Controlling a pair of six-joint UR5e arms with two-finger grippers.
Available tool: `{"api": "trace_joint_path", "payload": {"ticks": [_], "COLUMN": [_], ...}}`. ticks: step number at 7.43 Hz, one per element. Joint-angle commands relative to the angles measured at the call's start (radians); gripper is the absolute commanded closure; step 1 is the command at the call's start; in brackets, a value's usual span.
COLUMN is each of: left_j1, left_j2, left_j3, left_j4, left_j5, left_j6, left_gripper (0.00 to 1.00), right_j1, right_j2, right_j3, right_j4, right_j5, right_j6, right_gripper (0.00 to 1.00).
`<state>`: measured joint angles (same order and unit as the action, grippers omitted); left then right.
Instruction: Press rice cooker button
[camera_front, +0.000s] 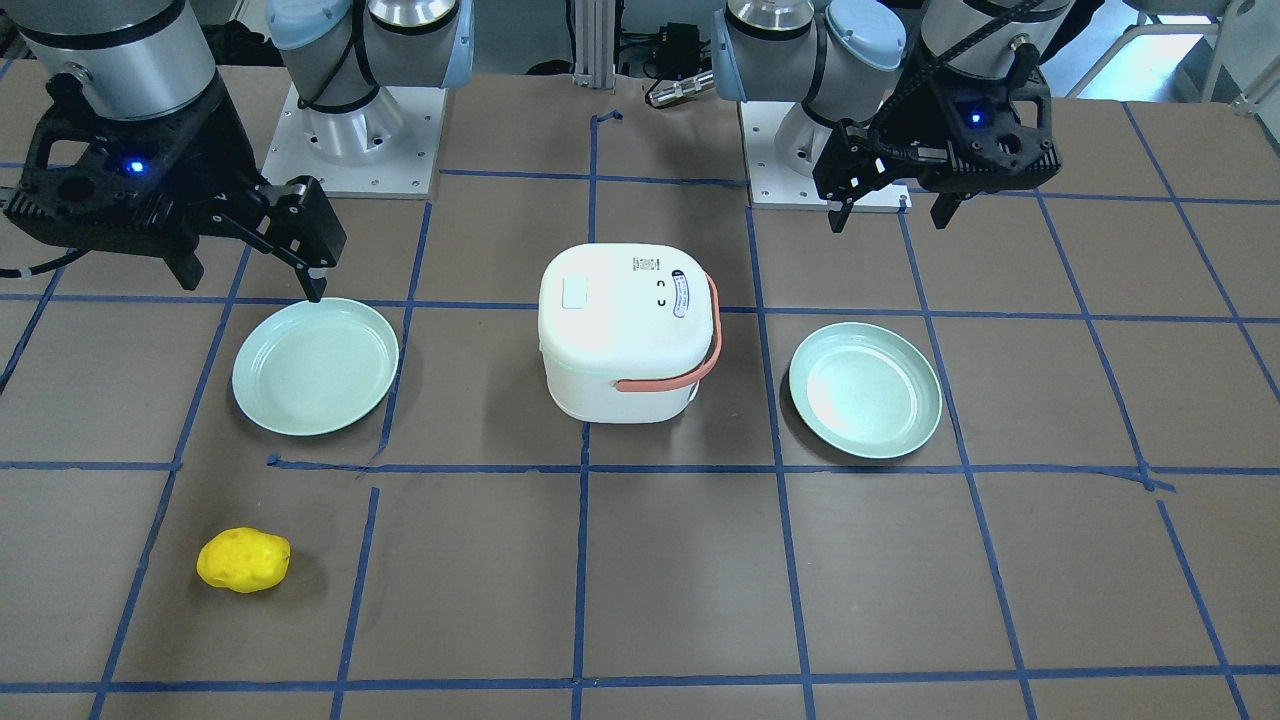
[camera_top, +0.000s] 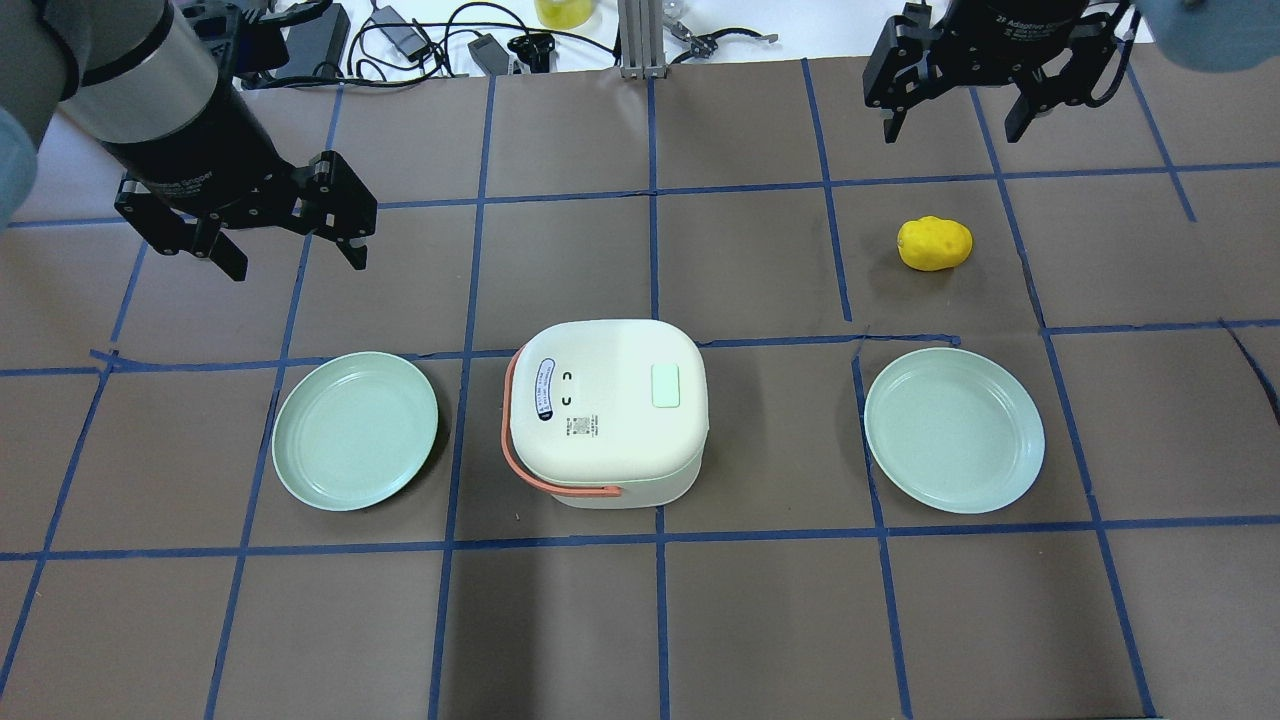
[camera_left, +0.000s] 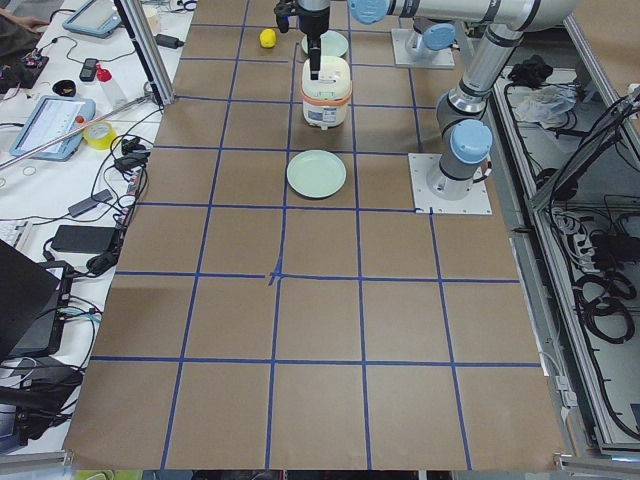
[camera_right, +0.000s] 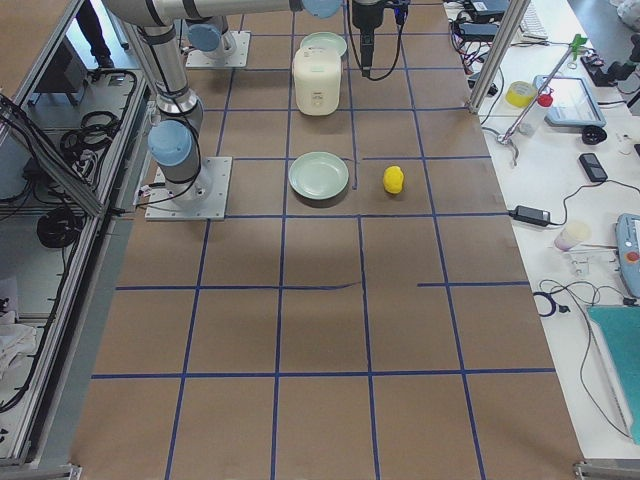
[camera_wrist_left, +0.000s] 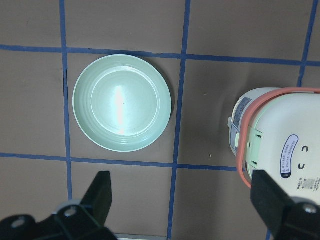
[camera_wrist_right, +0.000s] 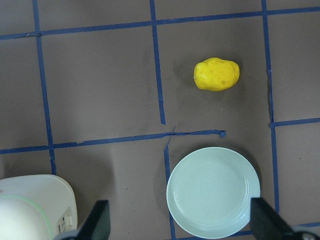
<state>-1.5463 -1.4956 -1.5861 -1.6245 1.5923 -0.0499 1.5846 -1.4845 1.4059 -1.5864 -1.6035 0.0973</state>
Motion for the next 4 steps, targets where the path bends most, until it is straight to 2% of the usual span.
{"api": "trace_joint_path", "payload": {"ticks": [1, 4], "left_j1": [0.000, 0.000], "left_j2": [0.000, 0.000], "left_j3": [0.000, 0.000], "left_j4": [0.000, 0.000], "left_j5": [0.000, 0.000], "left_j6": [0.001, 0.001], "left_gripper": [0.00, 0.00], "right_j1": [0.003, 0.008], "right_j2": [-0.008, -0.014], "right_j3": [0.002, 0.010], "right_j4": [0.002, 0.005], "right_j5": [0.002, 0.001], "right_j6": [0.002, 0.015], "right_gripper": [0.00, 0.00]}}
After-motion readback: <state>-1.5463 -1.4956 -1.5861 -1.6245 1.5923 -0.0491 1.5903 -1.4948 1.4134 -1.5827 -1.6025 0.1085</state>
